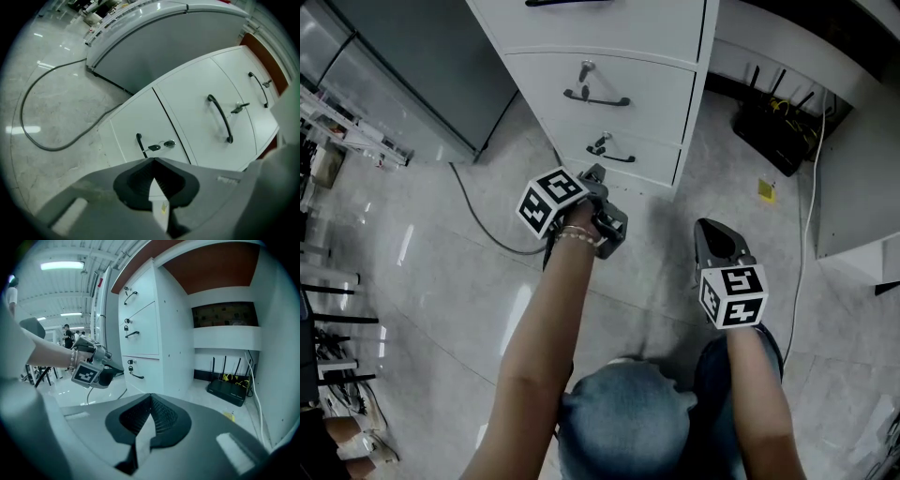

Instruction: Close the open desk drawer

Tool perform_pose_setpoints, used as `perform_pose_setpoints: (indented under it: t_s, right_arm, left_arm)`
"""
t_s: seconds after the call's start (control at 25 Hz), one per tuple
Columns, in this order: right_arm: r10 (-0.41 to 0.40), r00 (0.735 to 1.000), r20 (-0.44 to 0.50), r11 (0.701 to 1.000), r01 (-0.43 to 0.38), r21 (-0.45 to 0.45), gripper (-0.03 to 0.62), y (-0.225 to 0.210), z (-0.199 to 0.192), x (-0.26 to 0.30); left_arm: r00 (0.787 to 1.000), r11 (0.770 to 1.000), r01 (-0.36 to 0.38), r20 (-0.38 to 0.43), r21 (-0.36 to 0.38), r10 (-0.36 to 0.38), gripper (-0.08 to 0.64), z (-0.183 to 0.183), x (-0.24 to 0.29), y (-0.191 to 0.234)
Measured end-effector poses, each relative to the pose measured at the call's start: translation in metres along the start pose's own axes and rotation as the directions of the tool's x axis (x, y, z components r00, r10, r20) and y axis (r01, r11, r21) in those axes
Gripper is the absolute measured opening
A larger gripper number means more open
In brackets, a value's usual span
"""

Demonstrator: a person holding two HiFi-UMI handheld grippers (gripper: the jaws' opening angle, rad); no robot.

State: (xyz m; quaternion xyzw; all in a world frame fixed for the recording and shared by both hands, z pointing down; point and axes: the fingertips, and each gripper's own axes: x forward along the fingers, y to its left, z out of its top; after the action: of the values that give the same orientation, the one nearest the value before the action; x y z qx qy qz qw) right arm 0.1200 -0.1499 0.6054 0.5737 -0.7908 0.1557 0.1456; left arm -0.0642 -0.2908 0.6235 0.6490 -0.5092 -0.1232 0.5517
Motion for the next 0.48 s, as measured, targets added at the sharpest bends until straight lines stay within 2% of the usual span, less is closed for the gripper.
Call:
perform_pose_setpoints:
  t_s: [0.24, 0.48]
  right_arm:
    - [0.004, 1.000, 0.016, 1.000, -0.004, -0.003, -0.002, 0.001, 0.002, -0.010]
    - [0.010, 1.000, 0.029, 1.000, -0.010, -0.014, -0.002, 0.000, -0.001, -0.024]
  left_arm:
    - [0.999, 0.998, 0.029, 0.021, 0.051, -0.030, -0.002, 0.010, -0.032, -0.009]
    - [0.998, 0.993, 0.000, 0.057, 0.119, -0.007, -0.002, 0.030, -0.068, -0.012]
